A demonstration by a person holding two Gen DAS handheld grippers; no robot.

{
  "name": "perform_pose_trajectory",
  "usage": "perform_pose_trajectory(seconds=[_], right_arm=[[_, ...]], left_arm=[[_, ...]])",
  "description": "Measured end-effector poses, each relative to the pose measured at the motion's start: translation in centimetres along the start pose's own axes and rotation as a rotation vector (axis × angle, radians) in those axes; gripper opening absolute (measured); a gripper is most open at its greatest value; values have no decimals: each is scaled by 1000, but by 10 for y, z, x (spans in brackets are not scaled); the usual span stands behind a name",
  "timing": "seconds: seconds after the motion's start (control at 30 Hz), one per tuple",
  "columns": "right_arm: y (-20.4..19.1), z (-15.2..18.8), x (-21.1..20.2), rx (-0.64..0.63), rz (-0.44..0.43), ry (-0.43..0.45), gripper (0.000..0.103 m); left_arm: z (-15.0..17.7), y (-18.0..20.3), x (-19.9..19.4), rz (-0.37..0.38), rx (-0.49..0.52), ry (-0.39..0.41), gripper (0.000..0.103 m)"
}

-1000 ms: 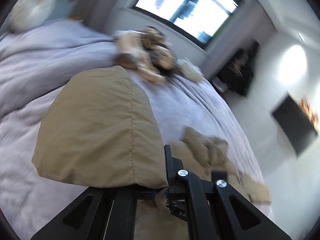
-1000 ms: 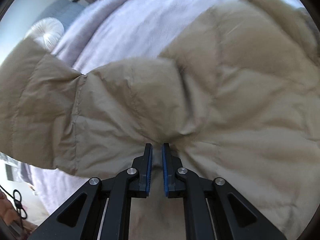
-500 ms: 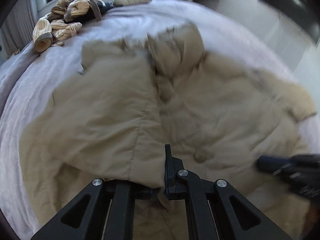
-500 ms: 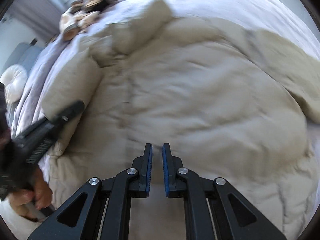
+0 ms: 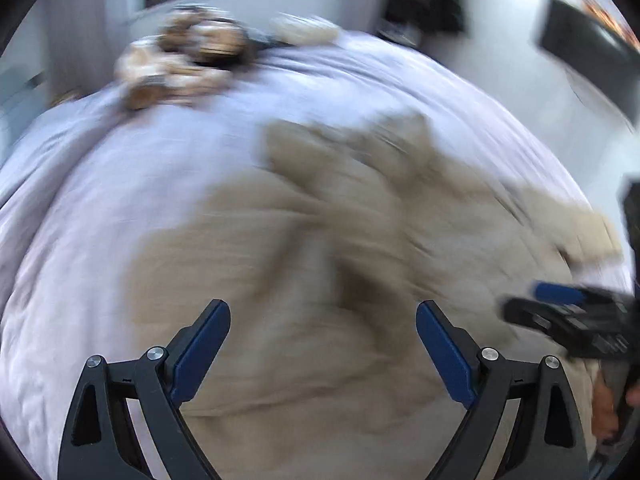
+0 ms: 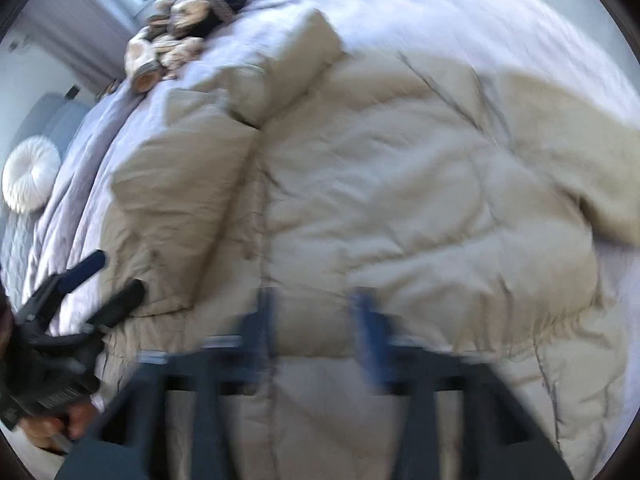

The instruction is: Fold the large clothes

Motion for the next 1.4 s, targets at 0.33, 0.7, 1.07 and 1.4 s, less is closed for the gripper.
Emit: perform_pose_trajectory(seconds=[0.33, 0.7, 1.07, 1.4], right_arm=[[-135, -45, 46, -413, 149, 118, 92], [-62, -68, 60, -119, 120, 124, 7], [-10, -40, 93, 287, -170, 23, 21], [-1, -82, 63, 205, -117, 91, 55]], left_arm=[[34, -187, 74, 107, -656, -184, 95], [-3, -135, 64, 248, -509, -7, 19], [8, -178, 61, -170, -394, -67, 19], [14, -96, 50, -34, -279, -95, 19]])
Point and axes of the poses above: each gripper's, at about its wrist camera, not at the fingertips, and x roughly the way its jaws point, y to its right, z to its underside, the point moved 10 cm from there along x, roughly the way its jaws point, and after that the axes turned 1 degree about x, right-handed, at the moved point
